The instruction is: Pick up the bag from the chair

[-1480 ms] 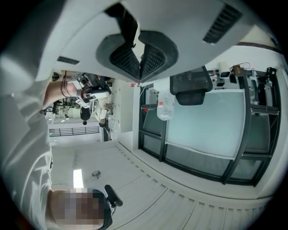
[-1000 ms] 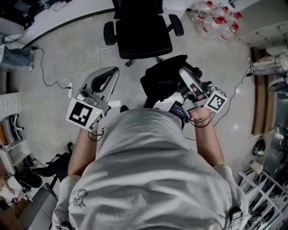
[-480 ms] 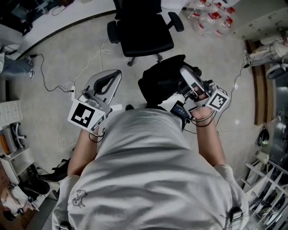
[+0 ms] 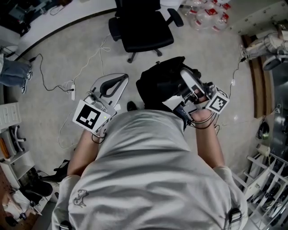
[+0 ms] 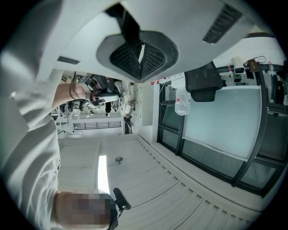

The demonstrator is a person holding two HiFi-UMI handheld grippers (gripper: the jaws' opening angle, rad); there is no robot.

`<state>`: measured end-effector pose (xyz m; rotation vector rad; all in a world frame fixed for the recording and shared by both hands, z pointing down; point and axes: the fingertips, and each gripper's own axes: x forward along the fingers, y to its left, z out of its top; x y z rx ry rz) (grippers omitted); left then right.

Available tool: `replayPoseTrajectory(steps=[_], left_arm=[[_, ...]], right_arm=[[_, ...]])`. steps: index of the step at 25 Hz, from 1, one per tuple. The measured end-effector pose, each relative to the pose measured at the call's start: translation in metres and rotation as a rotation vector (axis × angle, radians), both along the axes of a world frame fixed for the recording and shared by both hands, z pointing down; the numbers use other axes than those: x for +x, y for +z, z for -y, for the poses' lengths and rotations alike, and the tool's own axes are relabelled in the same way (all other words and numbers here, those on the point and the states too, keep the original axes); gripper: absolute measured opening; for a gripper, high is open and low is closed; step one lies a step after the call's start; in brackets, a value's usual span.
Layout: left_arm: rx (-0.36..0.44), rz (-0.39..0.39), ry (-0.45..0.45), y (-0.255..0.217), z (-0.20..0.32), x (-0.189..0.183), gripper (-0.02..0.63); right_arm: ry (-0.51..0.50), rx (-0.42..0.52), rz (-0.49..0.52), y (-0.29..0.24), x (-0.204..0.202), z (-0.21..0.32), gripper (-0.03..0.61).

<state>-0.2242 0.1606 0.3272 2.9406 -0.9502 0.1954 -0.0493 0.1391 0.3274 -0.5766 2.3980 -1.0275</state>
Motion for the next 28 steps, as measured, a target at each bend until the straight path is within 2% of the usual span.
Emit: replayPoseTrajectory(steps=[6,11,18,28], left_arm=[[0.016,-0.024,0.007,-0.003,-0.018,0.018,0.012],[0.006,-0.035,0.007,-0.005,-0.029,0.047,0.012],[-0.017,-0.024,-0.016,0.005,-0.051,0.101,0.013],[-0.021,-0.025,-0.062,0.014,-0.093,0.159,0.012]], right_arm=[[-0.023,0.001,0.001,0.003,0.006,-0.027,0.034],[-0.072,-0.025,0.009,0.007,0.016,-0.048,0.034],[-0.111,-0.072,0.008,0.021,0.059,-0.079,0.034],[-0.111,-0.091,-0.008,0.035,0.128,-0.116,0.034]])
